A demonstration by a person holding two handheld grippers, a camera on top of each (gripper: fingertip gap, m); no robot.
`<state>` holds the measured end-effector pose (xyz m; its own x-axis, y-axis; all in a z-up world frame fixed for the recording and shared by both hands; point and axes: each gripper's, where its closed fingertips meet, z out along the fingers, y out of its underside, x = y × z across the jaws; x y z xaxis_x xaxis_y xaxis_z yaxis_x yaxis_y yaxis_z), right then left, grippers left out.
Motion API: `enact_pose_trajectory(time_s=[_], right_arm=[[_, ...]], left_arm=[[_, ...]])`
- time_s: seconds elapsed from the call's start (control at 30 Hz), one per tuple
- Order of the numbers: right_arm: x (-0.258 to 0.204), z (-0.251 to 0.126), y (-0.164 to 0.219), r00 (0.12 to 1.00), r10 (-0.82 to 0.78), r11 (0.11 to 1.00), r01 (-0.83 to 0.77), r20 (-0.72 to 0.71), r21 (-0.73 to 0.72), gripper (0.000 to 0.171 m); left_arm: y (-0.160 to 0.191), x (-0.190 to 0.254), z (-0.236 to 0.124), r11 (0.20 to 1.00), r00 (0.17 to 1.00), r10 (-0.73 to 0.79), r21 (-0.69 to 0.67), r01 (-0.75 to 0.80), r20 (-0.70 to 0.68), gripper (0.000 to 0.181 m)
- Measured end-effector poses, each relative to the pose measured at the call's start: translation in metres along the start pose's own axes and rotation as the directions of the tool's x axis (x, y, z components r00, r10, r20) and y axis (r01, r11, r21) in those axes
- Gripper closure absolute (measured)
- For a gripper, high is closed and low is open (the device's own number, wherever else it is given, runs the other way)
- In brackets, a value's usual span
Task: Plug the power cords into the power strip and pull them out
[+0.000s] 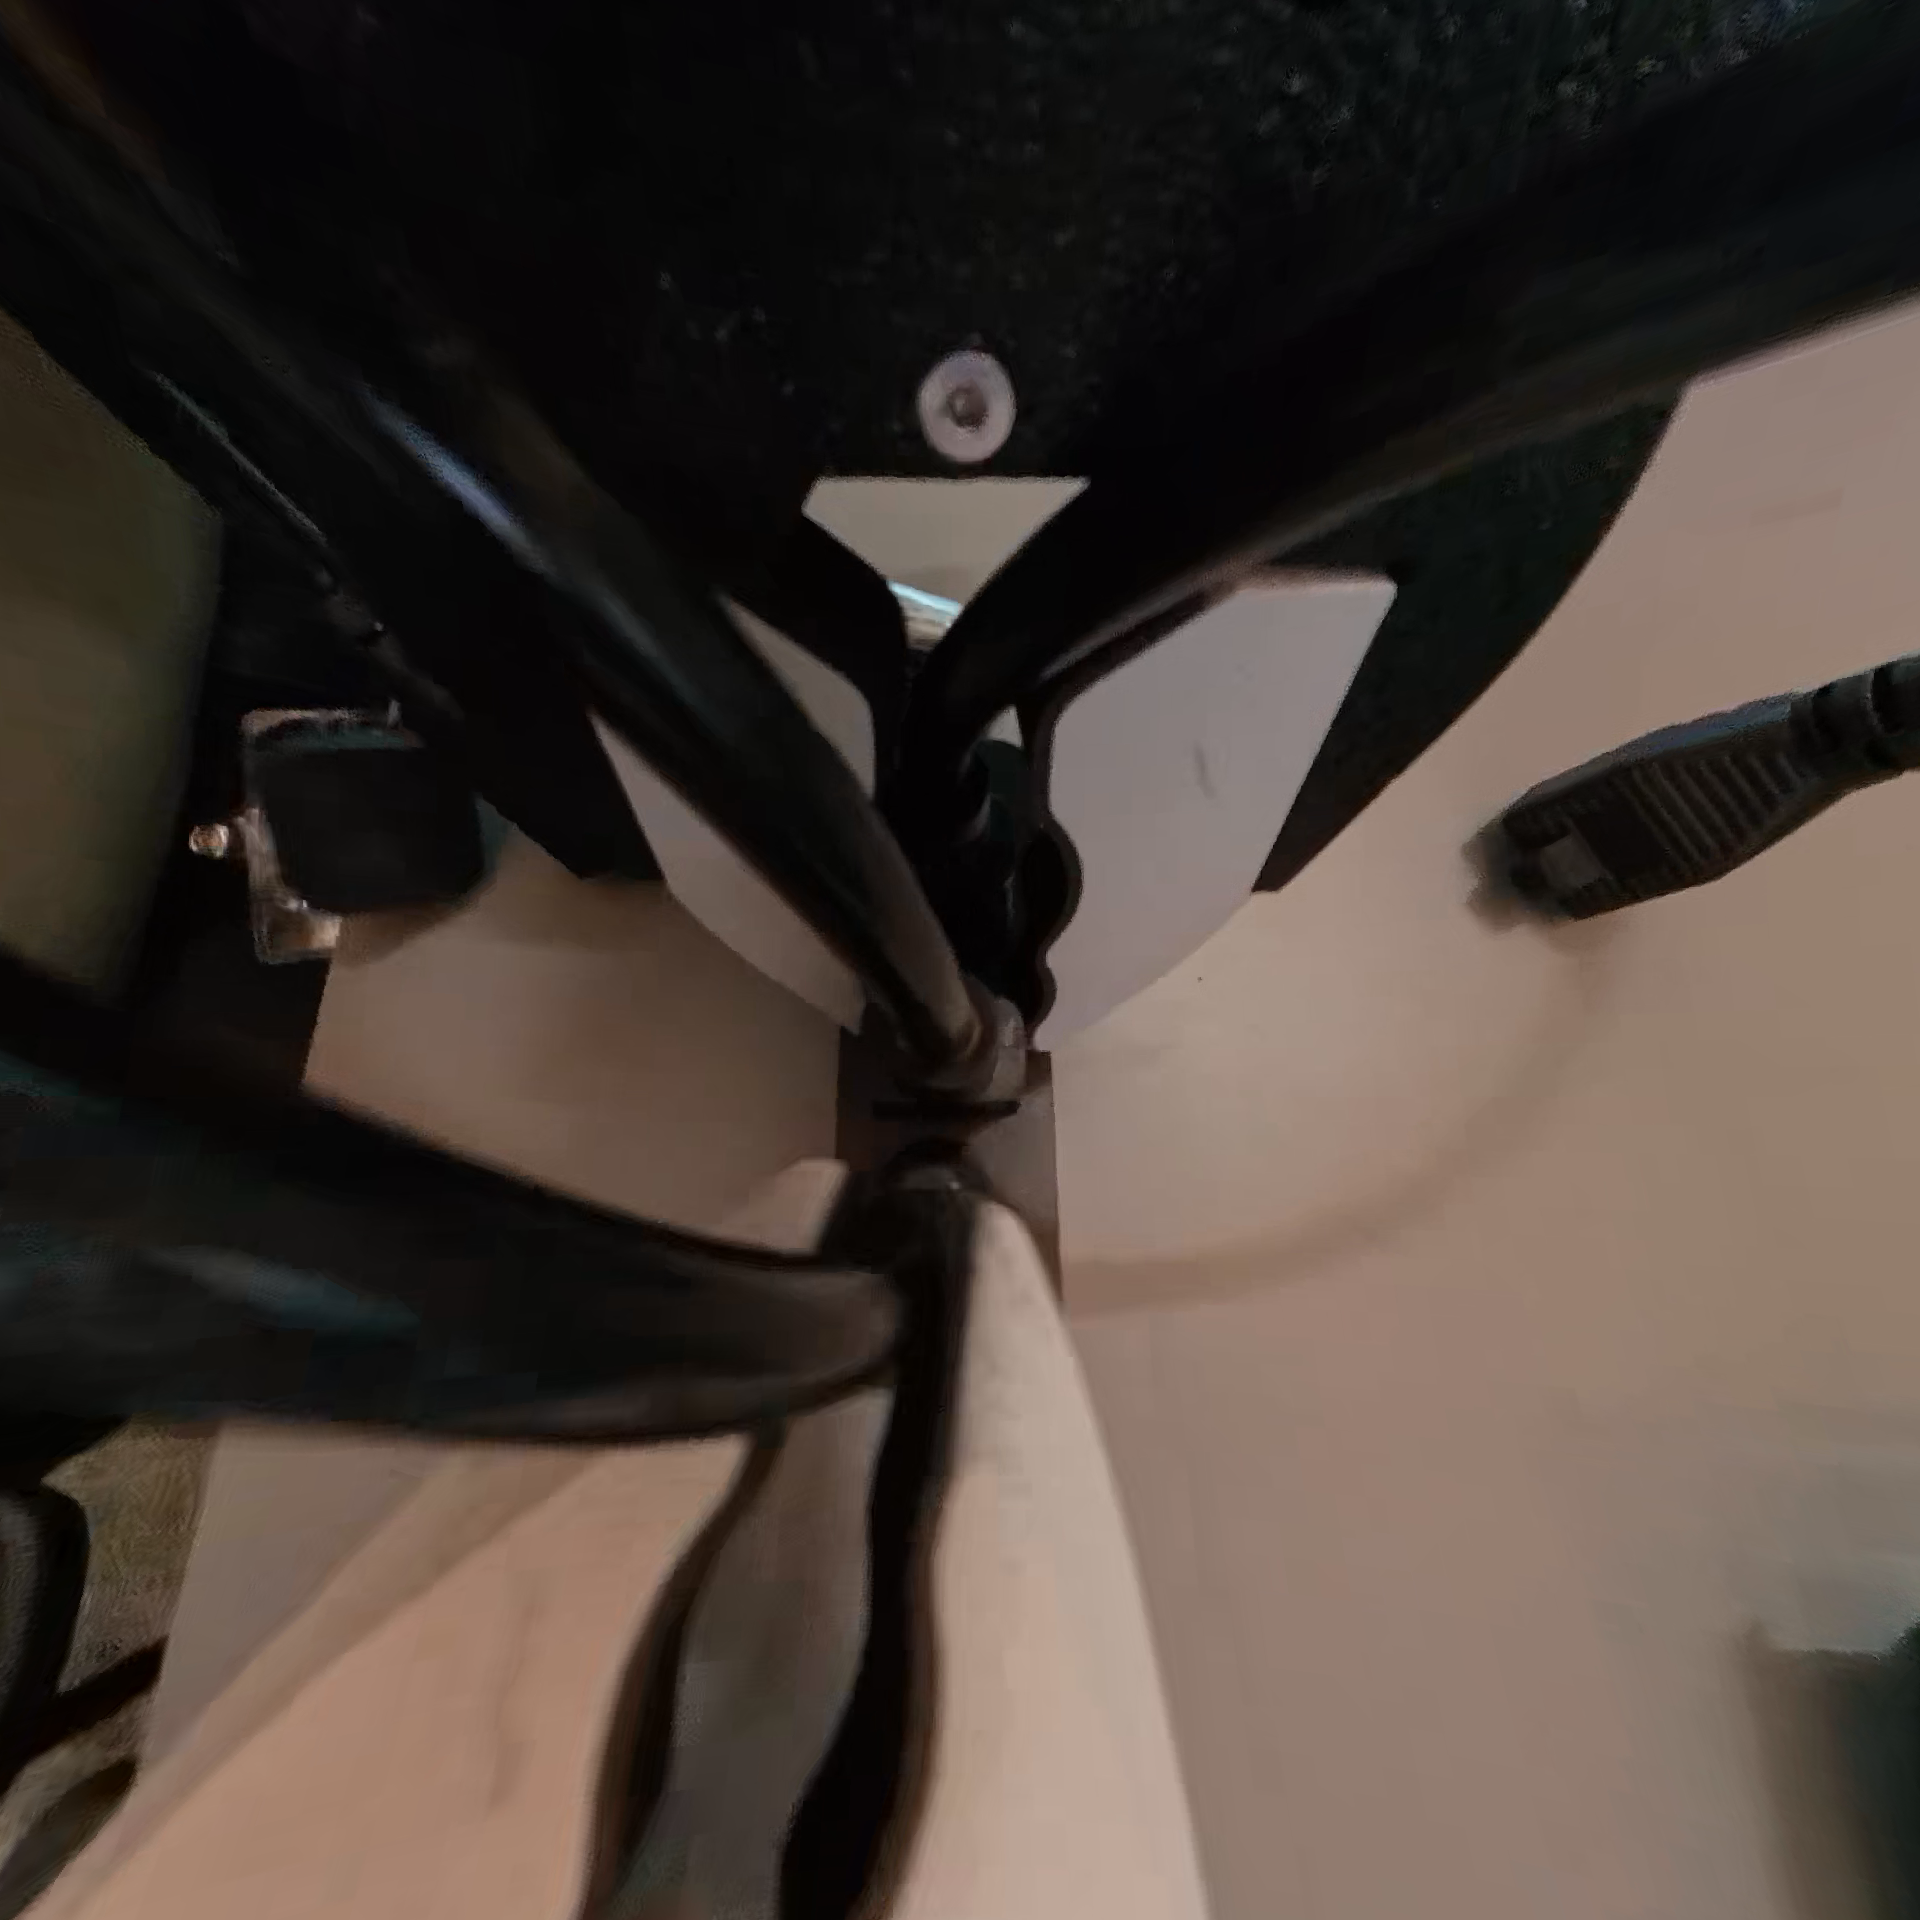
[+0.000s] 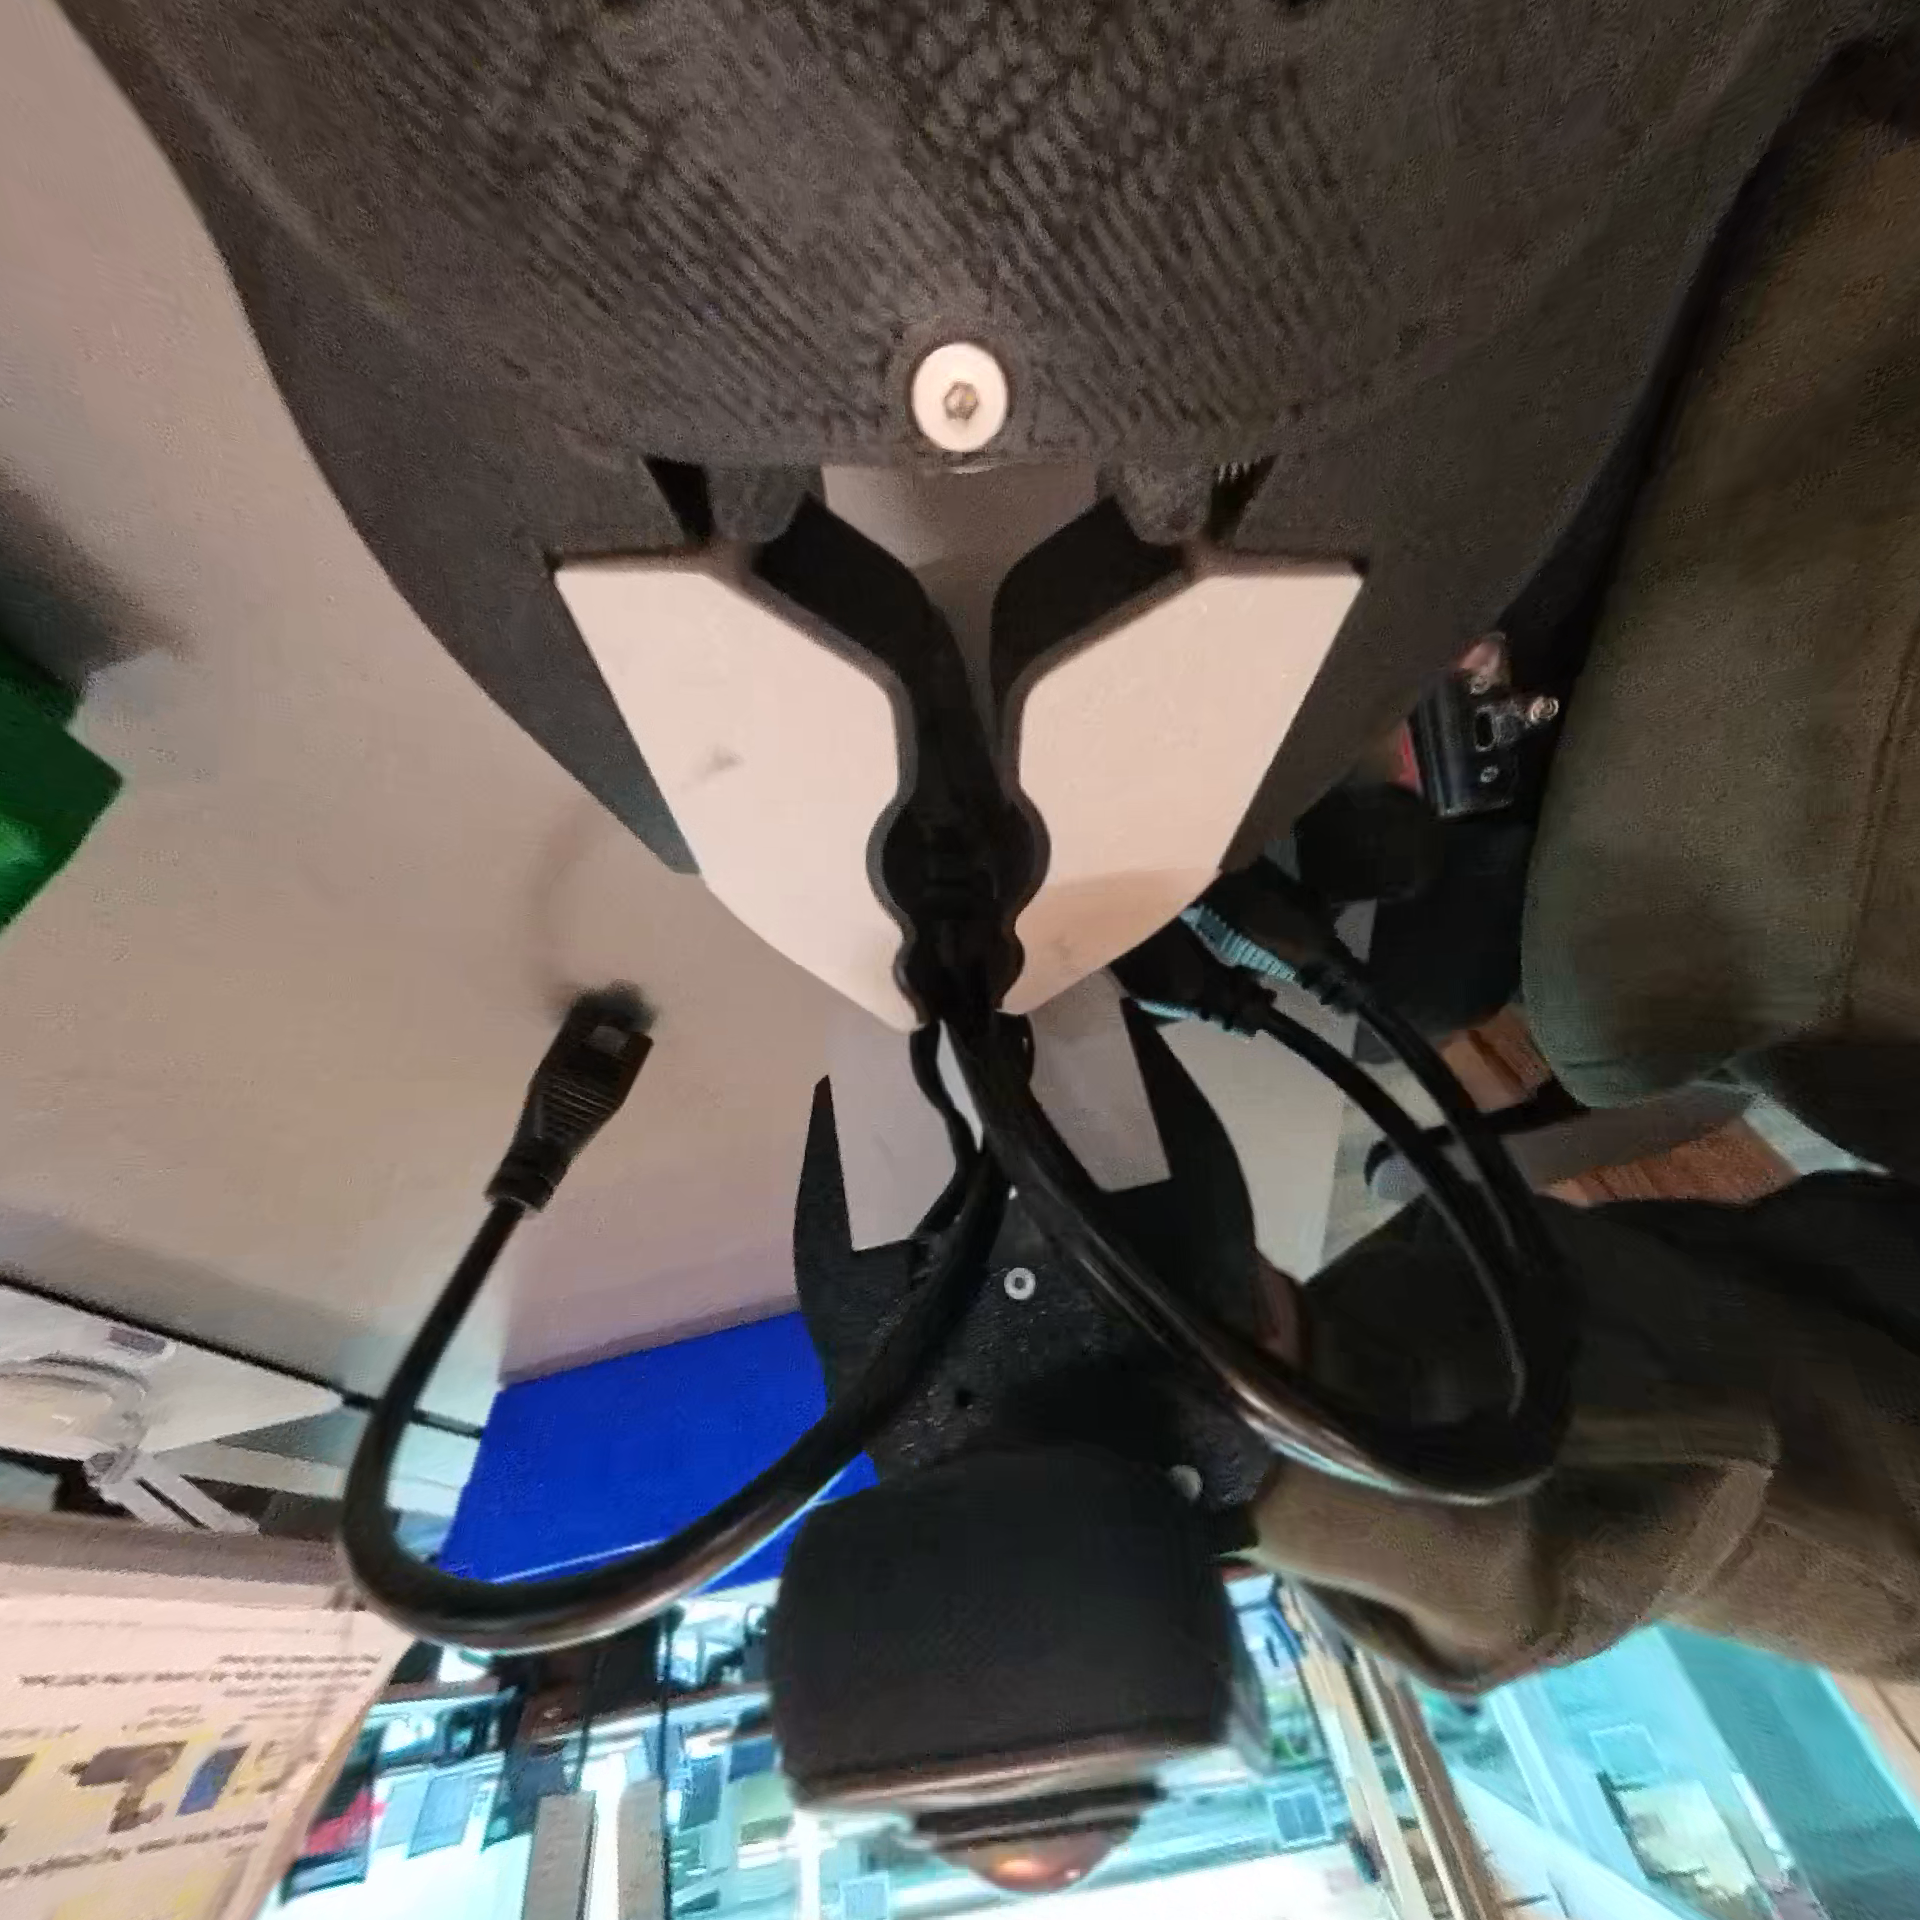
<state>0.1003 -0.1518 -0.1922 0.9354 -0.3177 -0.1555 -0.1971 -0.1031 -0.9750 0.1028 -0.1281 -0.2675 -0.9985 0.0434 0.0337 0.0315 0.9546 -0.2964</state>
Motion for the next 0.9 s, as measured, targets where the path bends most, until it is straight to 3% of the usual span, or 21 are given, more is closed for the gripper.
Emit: enact_pose_trajectory(time_s=[0.27, 0.37, 0.5, 0.67, 0.77, 0.9], right_arm=[[0.000, -0.012, 0.005, 0.998, -0.054, 0.995, 0.053, -0.014, -0.086, 0.161], [0.007, -0.019, 0.015, 0.995, -0.077, 0.985, 0.066, -0.064, -0.158, 0.133], [0.006, -0.019, 0.033, 0.998, -0.044, 0.981, 0.035, -0.042, -0.190, 0.127], [0.003, -0.003, 0.042, 0.988, -0.152, 0.955, 0.149, 0.011, -0.257, 0.134], [0.004, 0.003, 0.045, 0.987, -0.149, 0.948, 0.158, 0.055, -0.276, 0.146], [0.004, 0.004, 0.046, 0.990, -0.121, 0.950, 0.137, 0.075, -0.281, 0.146]], left_arm=[[-0.005, 0.003, 0.001, 0.999, 1.000, 0.019, 0.032, -0.019, -0.006, 0.162], [-0.005, 0.003, 0.001, 0.999, 1.000, 0.030, 0.014, -0.030, 0.008, 0.162], [-0.005, 0.003, 0.001, 0.999, 1.000, 0.031, 0.018, -0.031, 0.004, 0.162], [-0.005, 0.003, 0.001, 0.999, 1.000, 0.028, 0.019, -0.028, 0.006, 0.162], [-0.005, 0.003, 0.001, 0.999, 1.000, 0.024, 0.023, -0.024, 0.007, 0.162], [-0.005, 0.003, 0.001, 1.000, 1.000, 0.024, 0.019, -0.024, 0.007, 0.163]])
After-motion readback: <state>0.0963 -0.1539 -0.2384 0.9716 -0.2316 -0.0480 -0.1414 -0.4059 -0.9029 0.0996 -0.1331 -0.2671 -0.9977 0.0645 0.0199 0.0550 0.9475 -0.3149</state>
